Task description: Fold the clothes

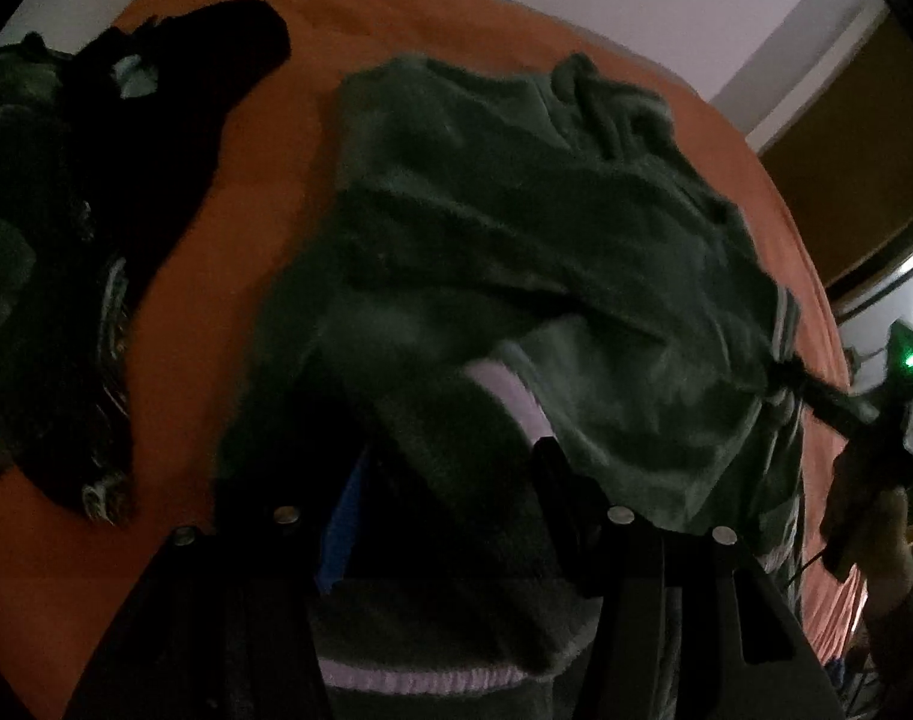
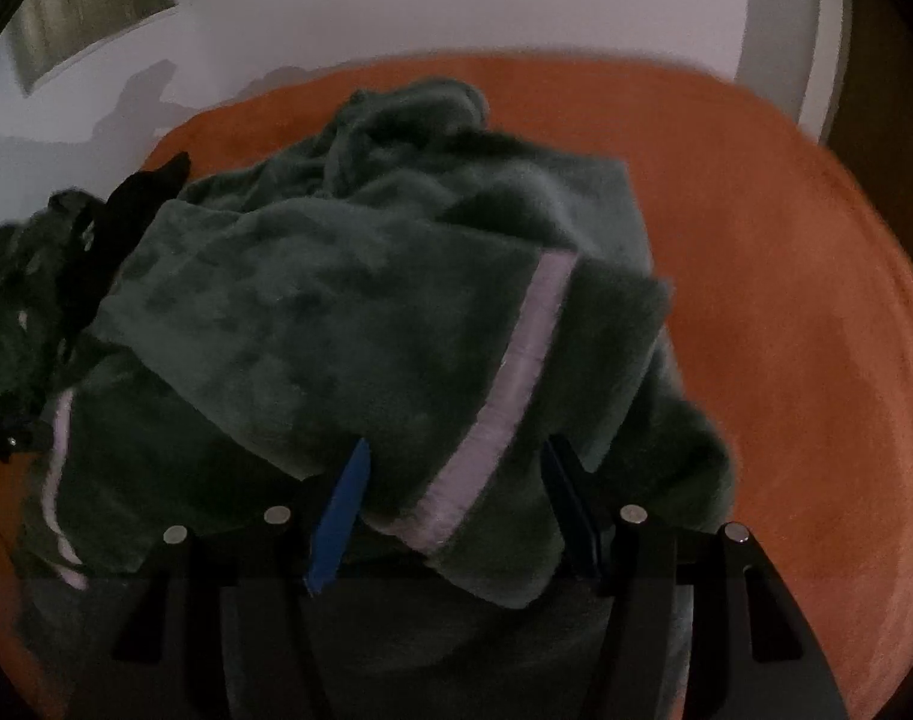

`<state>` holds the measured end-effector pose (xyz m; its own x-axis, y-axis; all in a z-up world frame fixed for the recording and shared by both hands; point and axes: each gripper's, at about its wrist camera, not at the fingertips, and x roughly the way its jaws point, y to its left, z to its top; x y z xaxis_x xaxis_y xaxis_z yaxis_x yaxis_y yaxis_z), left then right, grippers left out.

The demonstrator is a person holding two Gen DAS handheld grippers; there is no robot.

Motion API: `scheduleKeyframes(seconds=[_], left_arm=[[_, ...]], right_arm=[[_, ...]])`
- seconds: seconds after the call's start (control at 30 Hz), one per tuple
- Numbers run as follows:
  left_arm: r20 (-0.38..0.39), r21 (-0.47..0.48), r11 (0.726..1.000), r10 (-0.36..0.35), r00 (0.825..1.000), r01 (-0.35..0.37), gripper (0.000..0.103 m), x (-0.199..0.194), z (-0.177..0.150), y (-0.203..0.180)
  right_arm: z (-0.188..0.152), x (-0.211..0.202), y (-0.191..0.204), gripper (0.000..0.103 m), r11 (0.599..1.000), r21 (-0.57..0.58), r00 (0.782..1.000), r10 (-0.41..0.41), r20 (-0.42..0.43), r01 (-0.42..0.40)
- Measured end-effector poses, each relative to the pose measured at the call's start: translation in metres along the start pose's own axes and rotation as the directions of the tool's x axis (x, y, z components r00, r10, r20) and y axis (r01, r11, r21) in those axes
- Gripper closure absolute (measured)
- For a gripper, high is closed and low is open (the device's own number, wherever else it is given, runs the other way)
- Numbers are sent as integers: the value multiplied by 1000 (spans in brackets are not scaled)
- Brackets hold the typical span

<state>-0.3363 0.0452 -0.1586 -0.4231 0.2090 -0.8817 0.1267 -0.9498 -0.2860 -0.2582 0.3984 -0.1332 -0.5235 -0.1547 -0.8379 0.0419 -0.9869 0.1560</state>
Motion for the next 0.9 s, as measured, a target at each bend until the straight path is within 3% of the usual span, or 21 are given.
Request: scheduleKeyframes(seconds=[0.1,0.17,0.27,0.3,0.37,0.43,0.53,0.67,0.73,0.83,0.9], left_arm=[[4,-6,1000,18,1000,-18,47,-4,14,8],[19,30,999,42,999,-43,47,-10,32,6],[45,113,991,62,997,-67,45,-23,83,8],[53,126,990,61,997,-68,43,-24,100,9],[66,165,984,57,996,-67,41,-20,145,15],[53,167,985,31,998,-40,41,-3,180,21],[19,146,989,-16,1000,13,41,28,230,30],[-48,150,989,26,998,-18,41,81,269,31],[-70,154,988,31,997,-20,41,101,284,25],[-102,190,980,-32,994,51,41,125,305,2],[-137,231,971,-21,990,53,41,143,314,-16]], right_arm=[[-1,15,-7,44,999,40,998,-16,-68,18],[5,9,-12,44,998,49,996,31,-83,-27],[34,-24,-42,44,977,106,983,185,5,-184],[45,-35,-54,37,968,123,976,214,51,-219],[71,-45,-74,26,965,110,968,226,105,-238],[101,-42,-90,26,974,59,970,212,120,-220],[142,-14,-112,26,978,42,975,199,96,-204],[181,35,-123,26,961,95,965,257,45,-260],[202,63,-118,26,941,110,947,320,13,-319],[229,105,-108,26,901,181,913,406,-35,-394],[239,124,-98,26,896,209,910,411,-55,-392]])
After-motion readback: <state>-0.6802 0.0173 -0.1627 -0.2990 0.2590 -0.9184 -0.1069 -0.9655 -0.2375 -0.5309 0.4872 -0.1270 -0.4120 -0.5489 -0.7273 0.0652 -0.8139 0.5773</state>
